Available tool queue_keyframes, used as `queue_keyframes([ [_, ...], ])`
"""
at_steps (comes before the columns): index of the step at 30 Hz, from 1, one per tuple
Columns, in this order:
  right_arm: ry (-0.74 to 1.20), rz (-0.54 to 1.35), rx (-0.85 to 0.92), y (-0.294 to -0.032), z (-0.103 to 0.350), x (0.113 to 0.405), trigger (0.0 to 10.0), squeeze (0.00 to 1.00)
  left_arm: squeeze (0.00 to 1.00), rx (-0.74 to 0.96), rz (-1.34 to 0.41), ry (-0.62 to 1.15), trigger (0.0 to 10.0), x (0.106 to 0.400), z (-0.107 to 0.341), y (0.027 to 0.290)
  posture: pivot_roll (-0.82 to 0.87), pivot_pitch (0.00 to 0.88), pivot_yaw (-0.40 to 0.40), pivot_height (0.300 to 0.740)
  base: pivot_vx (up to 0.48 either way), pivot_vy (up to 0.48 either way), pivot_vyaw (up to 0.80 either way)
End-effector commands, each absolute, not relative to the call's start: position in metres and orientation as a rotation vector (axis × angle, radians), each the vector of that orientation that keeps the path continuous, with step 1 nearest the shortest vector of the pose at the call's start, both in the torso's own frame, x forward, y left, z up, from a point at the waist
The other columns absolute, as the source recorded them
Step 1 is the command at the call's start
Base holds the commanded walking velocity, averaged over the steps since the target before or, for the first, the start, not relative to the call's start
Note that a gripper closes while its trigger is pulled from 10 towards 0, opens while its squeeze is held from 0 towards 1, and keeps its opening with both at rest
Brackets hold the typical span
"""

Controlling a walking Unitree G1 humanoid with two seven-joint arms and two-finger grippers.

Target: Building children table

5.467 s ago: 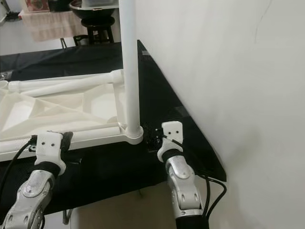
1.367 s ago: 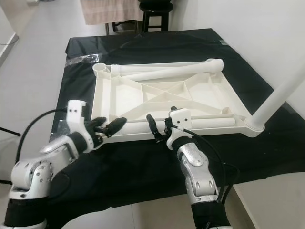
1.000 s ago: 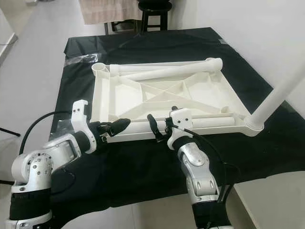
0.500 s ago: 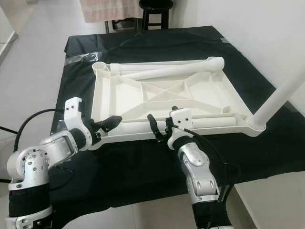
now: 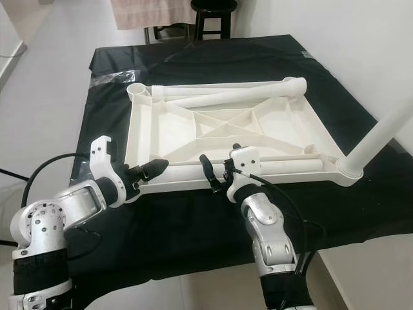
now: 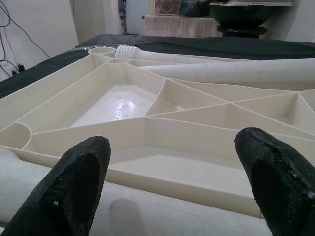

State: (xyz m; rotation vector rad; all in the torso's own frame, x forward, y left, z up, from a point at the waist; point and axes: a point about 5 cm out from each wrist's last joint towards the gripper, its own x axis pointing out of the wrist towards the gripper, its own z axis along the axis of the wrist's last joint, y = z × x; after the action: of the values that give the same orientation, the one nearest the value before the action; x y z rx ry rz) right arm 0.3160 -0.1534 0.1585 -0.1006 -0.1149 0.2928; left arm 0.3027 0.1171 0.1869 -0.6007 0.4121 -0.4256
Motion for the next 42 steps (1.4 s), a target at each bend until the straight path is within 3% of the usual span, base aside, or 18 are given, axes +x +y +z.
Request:
queue_keyframes([
  [1,-0.098,0.289,-0.105,-0.155,0.155,0.313,10.0,0.00,0.00,-0.618,-0.468,0.472,10.0,0.299,0.179,0.110,-0.04,0.169,-0.028,0.740,0.000,0.000,0.00],
  [13,-0.097,0.291,-0.105,-0.155,0.154,0.313,10.0,0.00,0.00,-0.622,-0.533,0.450,10.0,0.298,0.189,0.106,-0.04,0.167,-0.026,0.740,0.000,0.000,0.00],
  [30,-0.095,0.293,-0.106,-0.154,0.155,0.312,10.0,0.00,0.00,-0.697,-0.485,0.507,10.0,0.312,0.170,0.119,-0.05,0.180,-0.026,0.740,0.000,0.000,0.00],
  [42,-0.101,0.295,-0.109,-0.153,0.157,0.311,10.0,0.00,0.00,-0.750,-0.627,0.580,10.0,0.326,0.171,0.121,-0.07,0.194,-0.021,0.740,0.000,0.000,0.00],
])
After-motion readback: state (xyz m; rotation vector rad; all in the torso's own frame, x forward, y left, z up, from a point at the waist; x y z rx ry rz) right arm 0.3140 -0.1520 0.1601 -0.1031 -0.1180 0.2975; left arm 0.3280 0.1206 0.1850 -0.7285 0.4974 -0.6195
